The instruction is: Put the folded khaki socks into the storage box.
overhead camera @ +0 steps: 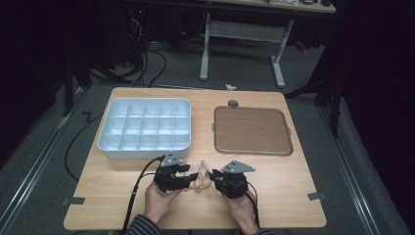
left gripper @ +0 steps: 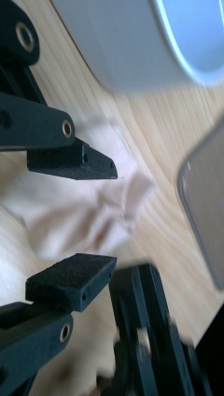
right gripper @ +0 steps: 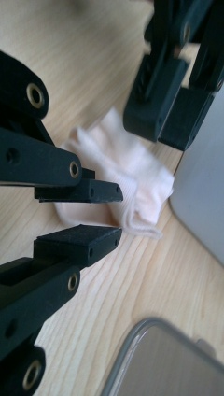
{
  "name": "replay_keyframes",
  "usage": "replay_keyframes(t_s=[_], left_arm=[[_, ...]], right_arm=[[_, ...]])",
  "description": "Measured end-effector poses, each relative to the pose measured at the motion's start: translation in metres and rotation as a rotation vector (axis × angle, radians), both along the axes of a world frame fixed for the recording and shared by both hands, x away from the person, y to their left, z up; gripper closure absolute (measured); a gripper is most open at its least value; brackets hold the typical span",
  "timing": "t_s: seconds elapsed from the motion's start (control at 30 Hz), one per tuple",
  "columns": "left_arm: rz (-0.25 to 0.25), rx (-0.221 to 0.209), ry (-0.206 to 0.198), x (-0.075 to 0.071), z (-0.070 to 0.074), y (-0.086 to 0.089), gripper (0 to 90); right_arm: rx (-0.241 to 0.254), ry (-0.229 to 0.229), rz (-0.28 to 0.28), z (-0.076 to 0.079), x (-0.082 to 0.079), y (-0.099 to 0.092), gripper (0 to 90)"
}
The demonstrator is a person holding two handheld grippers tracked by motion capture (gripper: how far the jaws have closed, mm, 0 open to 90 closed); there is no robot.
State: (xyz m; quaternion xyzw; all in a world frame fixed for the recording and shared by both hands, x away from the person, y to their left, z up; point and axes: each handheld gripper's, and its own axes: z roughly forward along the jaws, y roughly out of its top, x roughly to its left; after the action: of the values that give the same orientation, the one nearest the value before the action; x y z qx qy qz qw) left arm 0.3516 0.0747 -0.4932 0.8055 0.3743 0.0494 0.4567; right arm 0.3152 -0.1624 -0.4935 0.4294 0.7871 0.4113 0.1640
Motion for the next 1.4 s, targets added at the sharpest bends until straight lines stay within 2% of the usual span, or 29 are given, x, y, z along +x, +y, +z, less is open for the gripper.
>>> replay_keyframes(t_s=[0.03, 0.13, 0.2, 0.3, 0.43, 0.57, 0.77, 0.97, 1.1, 1.23, 1.4], left_arm=[[0.024, -0.009, 0.010, 0.001, -0.002, 0.004, 51.0], [0.061, 0.000, 0.034, 0.003, -0.007, 0.011, 49.4], [0.067, 0.026, 0.041, 0.004, -0.012, 0.013, 48.6], [0.077, 0.035, 0.059, 0.007, -0.019, 0.011, 48.1], [0.078, 0.071, 0.076, 0.009, -0.025, 0.005, 46.5], [0.079, 0.097, 0.076, 0.011, -0.030, 0.002, 46.2], [0.082, 0.133, 0.055, 0.011, -0.032, -0.002, 46.9], [0.080, 0.153, 0.036, 0.010, -0.033, -0.006, 46.6], [0.077, 0.161, 0.020, 0.010, -0.033, -0.008, 46.3], [0.074, 0.163, 0.008, 0.009, -0.034, -0.008, 46.4], [0.063, 0.160, -0.021, 0.008, -0.036, -0.007, 46.6]], right_arm=[[-0.002, -0.008, 0.005, 0.002, -0.001, 0.002, 75.2], [-0.002, -0.019, 0.023, 0.006, -0.003, 0.009, 66.6], [-0.024, -0.029, 0.020, 0.007, -0.003, 0.015, 62.2], [-0.043, -0.025, 0.006, 0.006, 0.000, 0.022, 55.7], [-0.083, -0.032, -0.006, 0.003, 0.004, 0.032, 50.6], [-0.120, 0.005, -0.035, -0.009, 0.013, 0.036, 48.5], [-0.124, 0.035, -0.075, -0.023, 0.018, 0.026, 50.9], [-0.107, 0.049, -0.100, -0.025, 0.018, 0.014, 55.2], [-0.084, 0.076, -0.089, -0.030, 0.019, 0.009, 63.5], [-0.073, 0.075, -0.065, -0.033, 0.020, 0.008, 70.3], [-0.077, 0.067, -0.049, -0.034, 0.020, 0.007, 71.1]])
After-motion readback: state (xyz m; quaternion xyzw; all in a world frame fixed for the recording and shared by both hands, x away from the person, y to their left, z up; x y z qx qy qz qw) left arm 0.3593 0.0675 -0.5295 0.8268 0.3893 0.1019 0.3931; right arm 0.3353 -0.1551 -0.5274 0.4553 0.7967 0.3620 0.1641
